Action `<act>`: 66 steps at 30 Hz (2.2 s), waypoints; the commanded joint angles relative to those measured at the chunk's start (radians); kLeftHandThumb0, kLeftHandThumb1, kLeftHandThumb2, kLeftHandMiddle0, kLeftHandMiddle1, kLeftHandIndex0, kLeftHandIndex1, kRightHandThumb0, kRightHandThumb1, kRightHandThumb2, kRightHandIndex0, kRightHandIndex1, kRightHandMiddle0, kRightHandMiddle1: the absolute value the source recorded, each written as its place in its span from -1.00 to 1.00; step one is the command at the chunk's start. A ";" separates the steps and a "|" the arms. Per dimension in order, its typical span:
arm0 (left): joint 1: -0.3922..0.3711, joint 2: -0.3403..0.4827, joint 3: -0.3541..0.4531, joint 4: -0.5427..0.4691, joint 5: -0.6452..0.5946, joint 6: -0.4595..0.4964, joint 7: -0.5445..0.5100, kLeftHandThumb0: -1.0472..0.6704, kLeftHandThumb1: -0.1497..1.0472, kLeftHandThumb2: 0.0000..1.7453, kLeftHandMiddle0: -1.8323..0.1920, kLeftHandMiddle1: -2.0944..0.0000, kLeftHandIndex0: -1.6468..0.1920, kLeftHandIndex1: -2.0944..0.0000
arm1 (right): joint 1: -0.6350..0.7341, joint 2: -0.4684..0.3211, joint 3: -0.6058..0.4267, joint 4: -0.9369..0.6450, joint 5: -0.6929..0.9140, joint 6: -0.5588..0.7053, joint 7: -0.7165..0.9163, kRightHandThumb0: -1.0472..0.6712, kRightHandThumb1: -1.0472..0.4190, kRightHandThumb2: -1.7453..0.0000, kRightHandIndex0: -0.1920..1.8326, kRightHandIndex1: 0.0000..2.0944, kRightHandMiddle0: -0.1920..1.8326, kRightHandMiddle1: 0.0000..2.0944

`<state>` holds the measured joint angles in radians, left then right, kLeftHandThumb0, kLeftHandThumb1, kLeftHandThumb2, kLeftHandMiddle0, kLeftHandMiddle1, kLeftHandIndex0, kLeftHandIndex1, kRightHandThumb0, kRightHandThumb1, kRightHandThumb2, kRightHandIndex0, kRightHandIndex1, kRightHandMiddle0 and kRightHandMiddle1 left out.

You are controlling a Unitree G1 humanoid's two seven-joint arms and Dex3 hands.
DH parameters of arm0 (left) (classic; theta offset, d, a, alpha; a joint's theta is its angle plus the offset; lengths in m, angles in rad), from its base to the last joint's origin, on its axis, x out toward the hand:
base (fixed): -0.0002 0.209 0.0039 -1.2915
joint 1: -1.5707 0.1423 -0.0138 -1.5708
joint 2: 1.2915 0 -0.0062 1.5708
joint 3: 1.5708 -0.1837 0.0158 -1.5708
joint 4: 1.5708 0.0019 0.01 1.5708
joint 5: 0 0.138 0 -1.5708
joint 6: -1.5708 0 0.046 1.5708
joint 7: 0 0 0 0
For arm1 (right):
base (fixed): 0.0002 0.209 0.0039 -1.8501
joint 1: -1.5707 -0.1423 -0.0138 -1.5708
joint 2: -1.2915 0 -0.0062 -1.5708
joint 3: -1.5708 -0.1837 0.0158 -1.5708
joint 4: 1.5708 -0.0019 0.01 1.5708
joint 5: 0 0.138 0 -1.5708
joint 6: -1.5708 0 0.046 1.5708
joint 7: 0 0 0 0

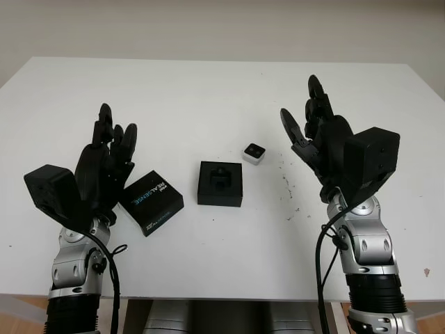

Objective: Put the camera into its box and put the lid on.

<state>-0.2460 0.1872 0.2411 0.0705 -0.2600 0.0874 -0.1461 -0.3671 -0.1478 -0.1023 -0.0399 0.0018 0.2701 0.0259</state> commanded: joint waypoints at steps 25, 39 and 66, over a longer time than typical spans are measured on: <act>0.003 0.010 0.005 -0.017 0.003 0.005 0.003 -0.55 1.00 -0.61 1.00 1.00 1.00 0.97 | -0.388 -0.458 0.216 0.500 -0.331 -0.432 0.320 -0.25 -0.72 0.95 -0.51 -0.81 -0.51 -0.78; 0.002 0.017 0.002 -0.022 0.008 0.010 0.000 -0.54 1.00 -0.60 1.00 1.00 1.00 0.98 | -0.683 -0.522 0.494 0.945 -0.717 -0.756 0.181 -0.15 -0.71 0.93 -0.43 -0.86 -0.38 -0.86; 0.013 0.008 -0.005 -0.014 0.034 -0.016 0.010 -0.55 1.00 -0.63 1.00 1.00 1.00 0.97 | -0.822 -0.387 0.685 1.252 -0.867 -0.863 -0.163 -0.20 -0.73 0.94 -0.37 -0.90 -0.32 -0.92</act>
<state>-0.2373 0.1930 0.2334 0.0623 -0.2225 0.0801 -0.1329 -1.1553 -0.5407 0.5894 1.2030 -0.8753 -0.6036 -0.1339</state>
